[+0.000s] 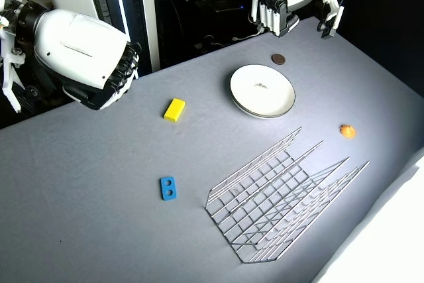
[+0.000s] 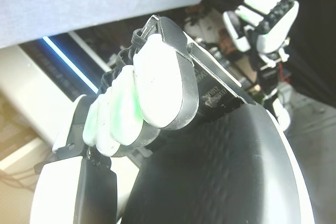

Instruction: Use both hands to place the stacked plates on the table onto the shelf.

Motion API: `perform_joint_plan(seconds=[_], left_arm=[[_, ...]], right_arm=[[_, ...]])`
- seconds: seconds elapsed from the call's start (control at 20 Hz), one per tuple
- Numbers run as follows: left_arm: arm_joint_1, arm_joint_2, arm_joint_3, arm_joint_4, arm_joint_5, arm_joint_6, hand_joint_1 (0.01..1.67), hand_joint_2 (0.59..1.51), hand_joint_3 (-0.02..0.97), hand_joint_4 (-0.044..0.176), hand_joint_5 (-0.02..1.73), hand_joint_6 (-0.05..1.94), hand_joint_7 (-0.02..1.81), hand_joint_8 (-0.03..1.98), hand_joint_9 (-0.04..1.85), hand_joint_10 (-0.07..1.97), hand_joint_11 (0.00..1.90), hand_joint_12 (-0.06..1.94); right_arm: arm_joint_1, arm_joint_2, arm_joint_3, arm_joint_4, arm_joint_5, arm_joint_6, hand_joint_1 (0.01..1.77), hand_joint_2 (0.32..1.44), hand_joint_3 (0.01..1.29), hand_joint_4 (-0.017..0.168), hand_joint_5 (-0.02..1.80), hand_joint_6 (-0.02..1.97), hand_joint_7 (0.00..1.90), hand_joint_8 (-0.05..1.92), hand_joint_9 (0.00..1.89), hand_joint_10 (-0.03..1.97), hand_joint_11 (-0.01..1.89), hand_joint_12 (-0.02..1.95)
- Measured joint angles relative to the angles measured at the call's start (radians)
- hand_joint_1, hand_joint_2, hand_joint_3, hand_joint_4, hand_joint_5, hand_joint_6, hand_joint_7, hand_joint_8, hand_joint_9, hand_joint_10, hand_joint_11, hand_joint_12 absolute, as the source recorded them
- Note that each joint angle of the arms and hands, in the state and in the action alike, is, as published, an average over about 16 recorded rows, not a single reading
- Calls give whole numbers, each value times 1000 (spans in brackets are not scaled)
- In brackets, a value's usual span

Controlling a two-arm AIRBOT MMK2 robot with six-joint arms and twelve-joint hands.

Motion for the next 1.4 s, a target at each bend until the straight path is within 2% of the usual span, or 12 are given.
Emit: perform_joint_plan(seconds=[0.4, 0.55, 0.65, 0.8, 0.95, 1.4], left_arm=[[1, -1, 4, 2, -4, 5, 33, 1127, 32, -5, 136, 181, 167, 153, 193, 161, 196, 146], [3, -3, 5, 3, -9, 11, 18, 1129, 16, -3, 24, 4, 31, 3, 40, 6, 44, -4], [5, -4, 6, 10, -14, 15, 17, 1129, 19, -3, 13, -6, 15, -5, 13, 7, 17, -6], [7, -6, 9, 22, -20, 20, 17, 1127, 19, -5, 17, -12, 19, -12, 16, 7, 15, -13], [9, -7, 11, 33, -27, 24, 17, 1125, 19, -5, 19, -12, 21, -12, 19, 7, 16, -12], [26, -7, 23, 76, -28, 8, 17, 1122, 19, -5, 21, -12, 20, -12, 19, 7, 16, -12]], right_arm=[[2, -2, 0, 0, 10, 0, 686, 1020, 38, 0, 231, 244, 226, 225, 243, 232, 302, 195], [5, -5, 0, 0, 22, 0, 850, 960, 21, -2, 62, 46, 59, 31, 63, 32, 95, 7], [7, -6, 0, 0, 29, -1, 984, 913, 19, -1, 20, 23, 19, 12, 15, 10, 24, 0], [9, -9, 0, -1, 38, -2, 1143, 857, 19, -2, 20, 20, 19, 13, 16, 6, 15, 3], [11, -13, 0, 0, 48, -5, 1188, 853, 19, -2, 21, 20, 21, 12, 19, 5, 18, 8], [23, -32, 0, -11, 55, -22, 1147, 891, 19, -2, 21, 19, 22, 12, 20, 5, 22, 18]])
